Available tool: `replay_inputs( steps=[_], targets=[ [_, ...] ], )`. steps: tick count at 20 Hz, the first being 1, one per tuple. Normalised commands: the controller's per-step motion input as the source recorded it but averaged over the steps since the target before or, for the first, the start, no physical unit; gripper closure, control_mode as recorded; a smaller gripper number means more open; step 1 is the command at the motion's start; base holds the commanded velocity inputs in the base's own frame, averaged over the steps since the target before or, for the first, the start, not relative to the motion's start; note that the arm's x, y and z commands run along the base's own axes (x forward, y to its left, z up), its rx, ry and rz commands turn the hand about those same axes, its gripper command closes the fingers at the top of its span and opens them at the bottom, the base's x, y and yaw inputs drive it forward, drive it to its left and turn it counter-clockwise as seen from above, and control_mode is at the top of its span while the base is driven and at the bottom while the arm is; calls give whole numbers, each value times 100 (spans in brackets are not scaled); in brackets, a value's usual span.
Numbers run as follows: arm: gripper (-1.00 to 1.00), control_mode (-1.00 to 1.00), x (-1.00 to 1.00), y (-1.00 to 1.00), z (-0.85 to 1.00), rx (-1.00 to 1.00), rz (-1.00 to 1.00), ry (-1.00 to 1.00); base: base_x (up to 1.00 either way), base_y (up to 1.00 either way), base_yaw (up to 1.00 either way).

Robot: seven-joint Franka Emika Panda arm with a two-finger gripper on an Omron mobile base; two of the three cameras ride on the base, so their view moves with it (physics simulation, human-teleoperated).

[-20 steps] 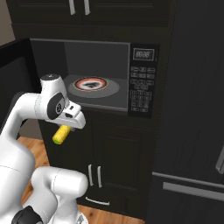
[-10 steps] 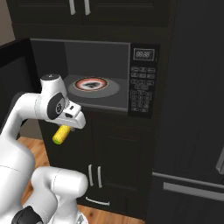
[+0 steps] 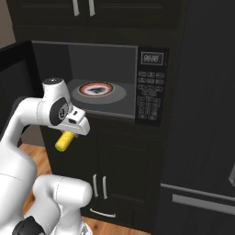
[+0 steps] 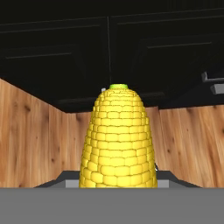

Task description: Pick the corn from the counter and place it in the microwave. Then turn on the microwave.

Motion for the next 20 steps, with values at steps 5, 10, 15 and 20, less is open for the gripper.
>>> replay_inputs(
  steps=[5, 10, 15, 20],
  targets=[
    [100, 100, 0, 0, 0, 0, 0, 0, 13, 0, 1],
    [100, 100, 0, 0, 0, 0, 0, 0, 0, 0, 0],
    [100, 100, 0, 0, 0, 0, 0, 0, 0, 0, 0],
    [100, 100, 0, 0, 0, 0, 0, 0, 0, 0, 0]
  ],
)
